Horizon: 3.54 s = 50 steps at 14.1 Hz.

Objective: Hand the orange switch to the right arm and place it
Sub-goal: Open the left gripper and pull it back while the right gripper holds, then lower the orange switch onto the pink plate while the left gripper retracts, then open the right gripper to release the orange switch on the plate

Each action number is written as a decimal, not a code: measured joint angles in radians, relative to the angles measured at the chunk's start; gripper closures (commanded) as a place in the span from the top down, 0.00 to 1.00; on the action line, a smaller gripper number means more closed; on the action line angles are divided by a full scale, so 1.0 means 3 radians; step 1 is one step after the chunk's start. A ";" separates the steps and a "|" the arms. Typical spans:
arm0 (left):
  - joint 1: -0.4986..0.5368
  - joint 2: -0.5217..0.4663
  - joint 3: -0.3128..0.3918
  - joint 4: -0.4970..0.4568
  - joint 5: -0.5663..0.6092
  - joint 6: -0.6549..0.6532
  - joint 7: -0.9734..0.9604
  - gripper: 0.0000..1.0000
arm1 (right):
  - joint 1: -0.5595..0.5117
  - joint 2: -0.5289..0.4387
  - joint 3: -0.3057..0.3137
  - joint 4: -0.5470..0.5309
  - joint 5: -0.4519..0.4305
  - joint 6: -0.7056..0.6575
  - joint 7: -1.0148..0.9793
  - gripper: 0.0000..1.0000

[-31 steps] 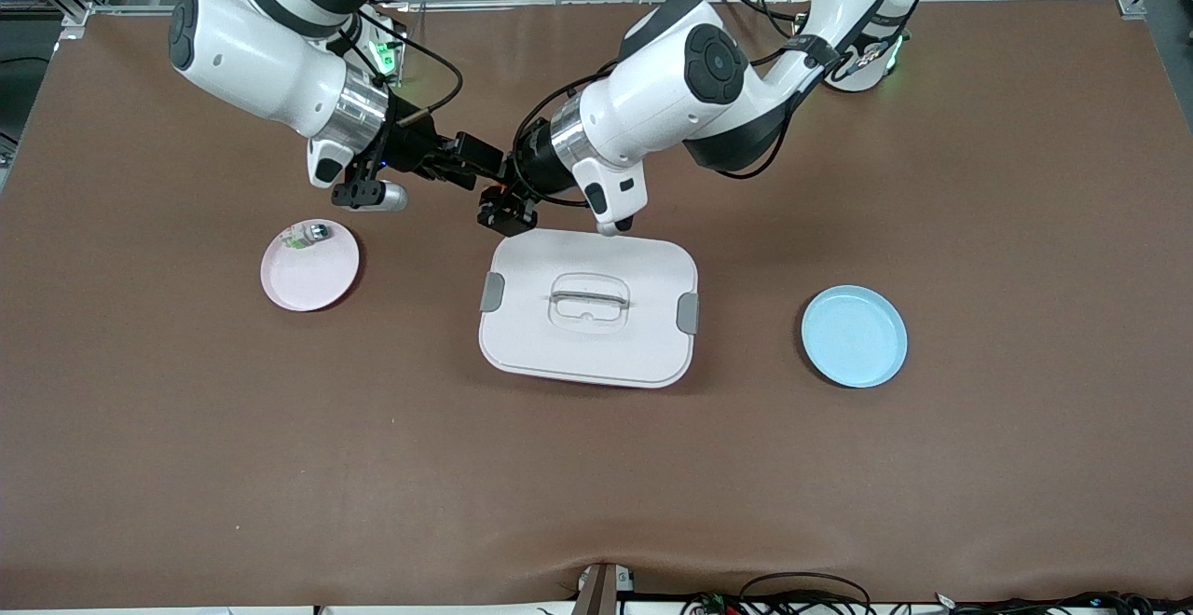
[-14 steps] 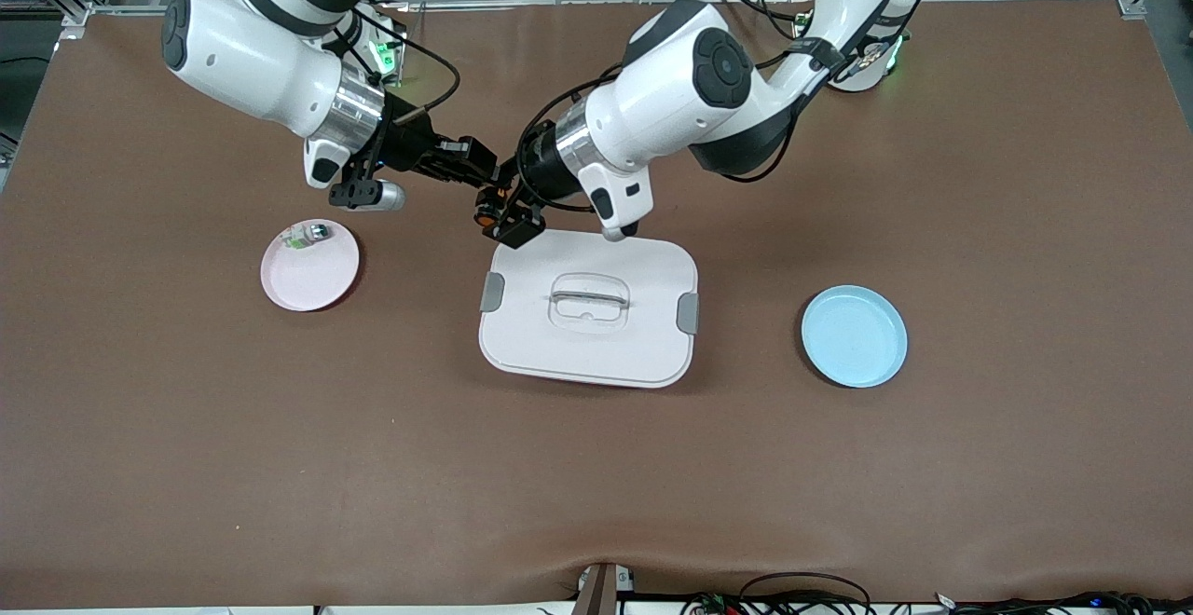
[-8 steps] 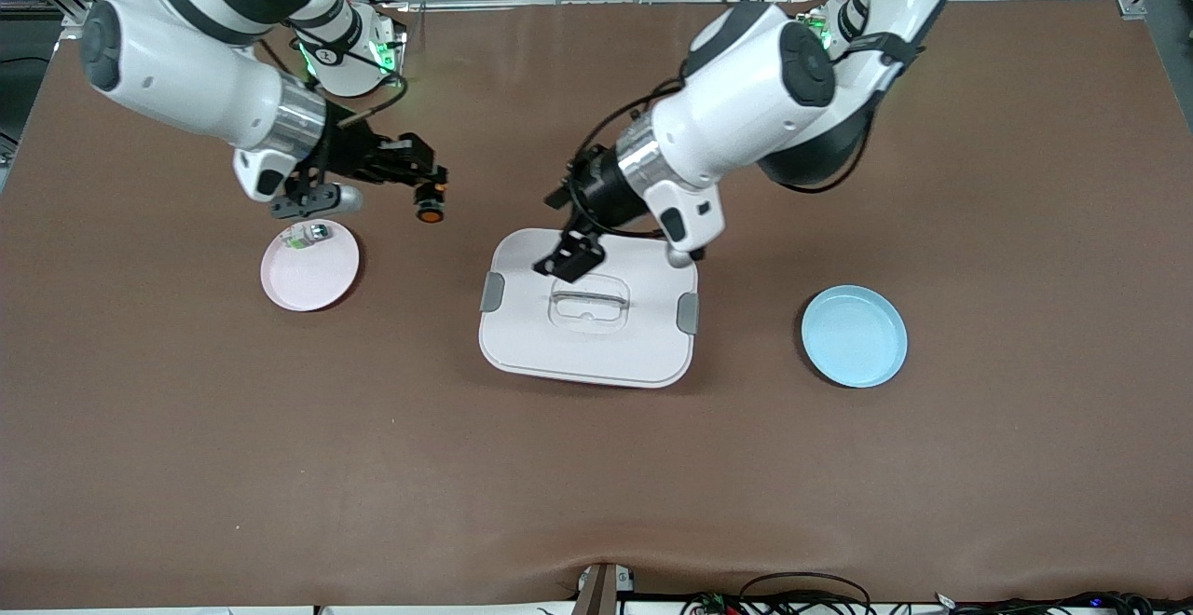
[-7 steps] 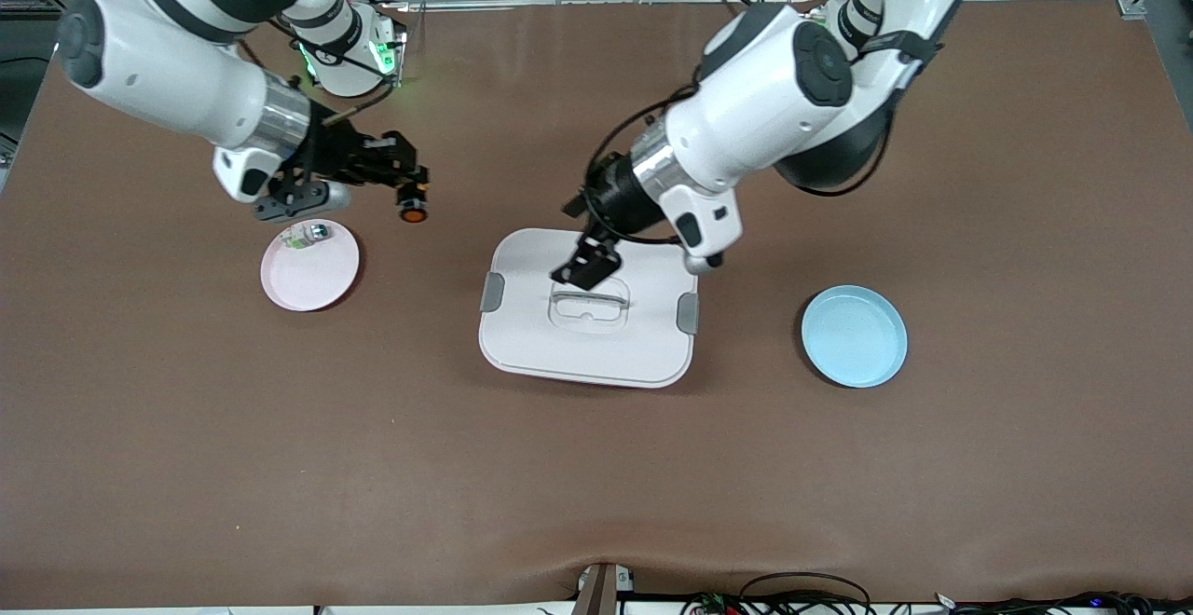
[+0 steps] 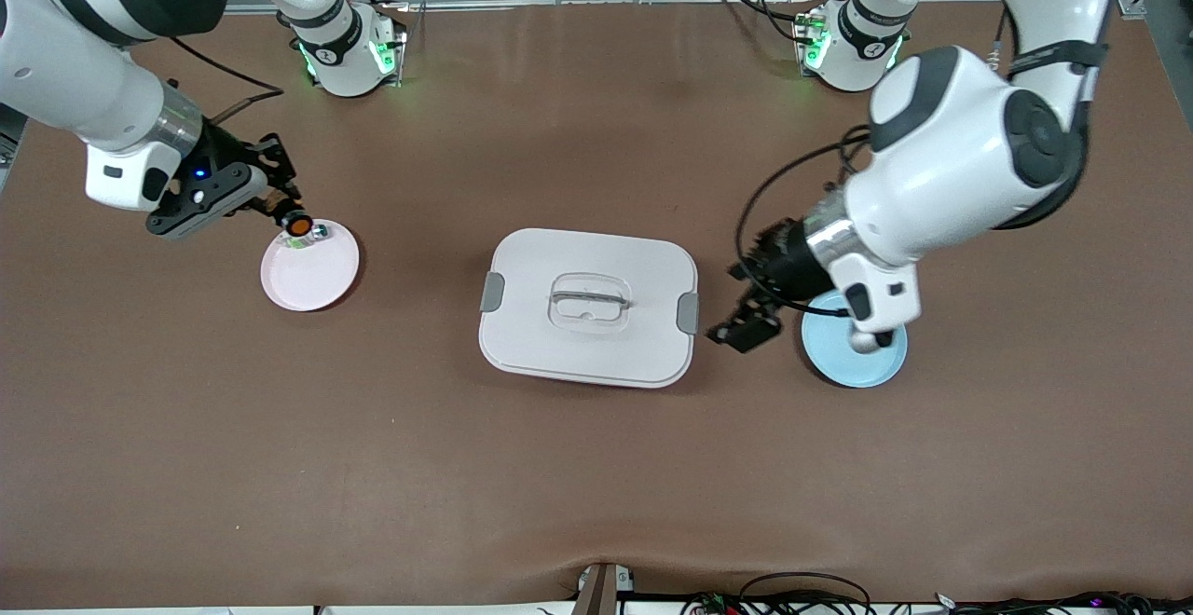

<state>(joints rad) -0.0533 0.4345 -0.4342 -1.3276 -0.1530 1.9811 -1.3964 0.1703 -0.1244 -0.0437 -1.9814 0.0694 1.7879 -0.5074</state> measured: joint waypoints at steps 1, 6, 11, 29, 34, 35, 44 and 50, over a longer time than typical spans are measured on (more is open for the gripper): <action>0.0033 -0.0007 0.0001 0.0000 0.0219 -0.0070 0.0186 1.00 | -0.0034 0.0001 0.0000 -0.0016 -0.0137 0.0020 -0.0196 0.00; 0.0321 -0.0070 0.0014 0.0003 0.0664 -0.0825 0.1834 1.00 | -0.0272 0.0014 -0.0001 -0.0405 -0.0372 0.0670 -0.1245 0.01; 0.0828 -0.0313 0.0020 0.0017 0.0673 -0.1331 0.3125 1.00 | -0.0436 0.0056 -0.0003 -0.0940 -0.0494 0.1387 -0.1652 0.01; 0.0237 -0.0956 0.1131 -0.0281 0.0845 -0.1569 0.4221 1.00 | -0.0560 0.0658 0.0015 -0.1428 -0.0740 0.2270 -0.2305 0.08; 0.0226 -0.1382 0.1147 -0.0627 0.0837 -0.1444 0.4221 1.00 | -0.0569 0.0905 0.0015 -0.1513 -0.0763 0.2511 -0.2326 0.11; 0.0225 -0.1500 0.1166 -0.0754 0.0816 -0.1410 0.4221 1.00 | -0.0570 0.0950 0.0015 -0.1521 -0.0763 0.2567 -0.2327 0.11; 0.0151 -0.1731 0.1203 -0.0990 0.0764 -0.1334 0.4221 1.00 | -0.0571 0.1136 0.0015 -0.1549 -0.0763 0.2721 -0.2329 0.15; 0.0159 -0.1731 0.1221 -0.0976 0.0703 -0.1494 0.4223 1.00 | -0.0571 0.1199 0.0015 -0.1563 -0.0764 0.2779 -0.2331 0.24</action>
<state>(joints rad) -0.0057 -0.0849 -0.0680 -1.6204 0.0578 1.5329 -0.1295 -0.0009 0.2354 -0.0392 -2.4502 -0.1597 2.6215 -1.2066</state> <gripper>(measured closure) 0.000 0.590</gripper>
